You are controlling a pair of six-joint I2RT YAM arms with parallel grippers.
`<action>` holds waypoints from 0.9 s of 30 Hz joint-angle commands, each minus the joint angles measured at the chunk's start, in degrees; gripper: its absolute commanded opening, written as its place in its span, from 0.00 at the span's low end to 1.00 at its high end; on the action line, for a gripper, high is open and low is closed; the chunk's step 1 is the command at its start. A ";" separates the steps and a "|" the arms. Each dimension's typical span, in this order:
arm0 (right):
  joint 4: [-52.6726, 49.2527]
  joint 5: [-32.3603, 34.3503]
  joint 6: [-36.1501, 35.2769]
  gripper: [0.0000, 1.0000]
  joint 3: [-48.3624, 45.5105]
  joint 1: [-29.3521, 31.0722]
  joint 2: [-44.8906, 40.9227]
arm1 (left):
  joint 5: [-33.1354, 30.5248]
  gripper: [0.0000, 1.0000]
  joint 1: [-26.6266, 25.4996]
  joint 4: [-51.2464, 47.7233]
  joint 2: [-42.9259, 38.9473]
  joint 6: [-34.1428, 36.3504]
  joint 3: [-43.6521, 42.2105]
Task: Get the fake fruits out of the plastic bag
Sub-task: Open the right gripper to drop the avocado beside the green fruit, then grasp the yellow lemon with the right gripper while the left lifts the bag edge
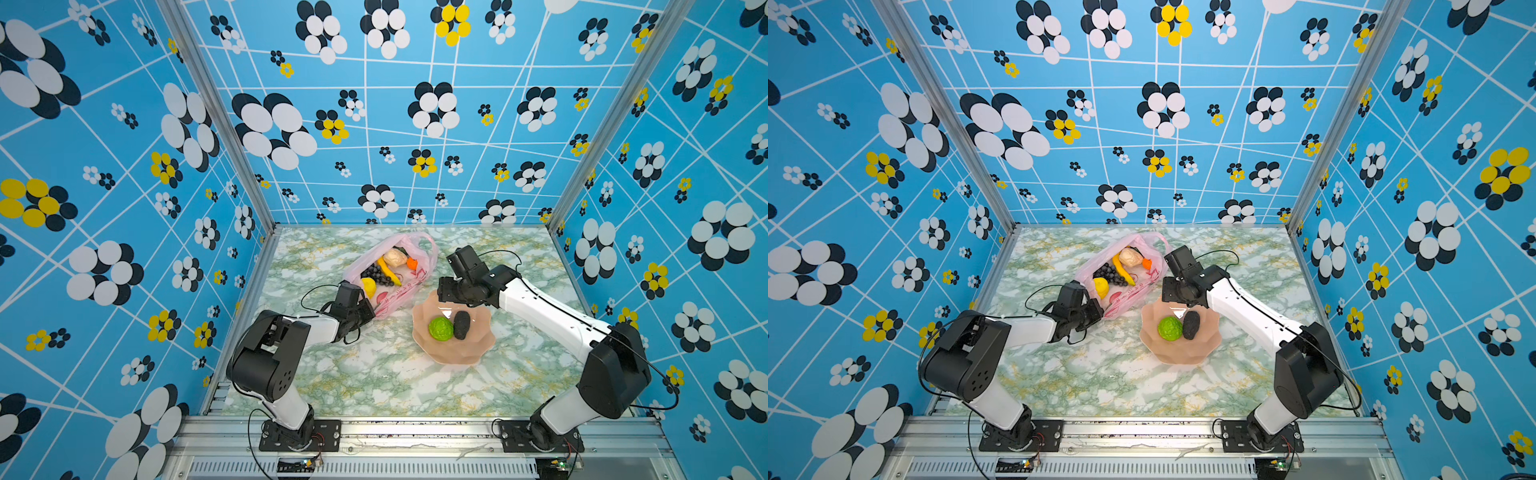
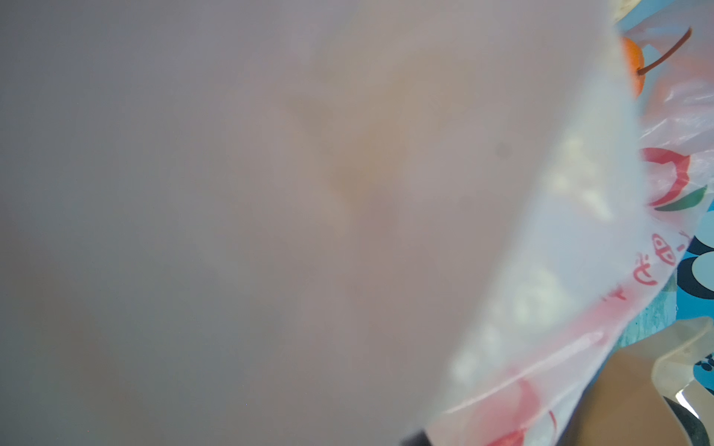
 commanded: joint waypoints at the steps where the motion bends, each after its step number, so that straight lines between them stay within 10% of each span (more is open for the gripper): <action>1: 3.68 -2.56 0.26 0.70 5.37 2.36 4.82 | 1.02 0.08 0.63 -0.92 -1.14 -1.76 -2.52; 18: 14.27 -11.37 2.41 0.72 20.44 7.32 23.52 | -10.01 0.77 0.91 -18.56 -23.67 4.17 -3.09; 27: 16.66 -12.43 3.32 0.73 23.31 7.45 29.26 | -10.39 0.86 3.58 -22.36 -20.04 7.60 5.52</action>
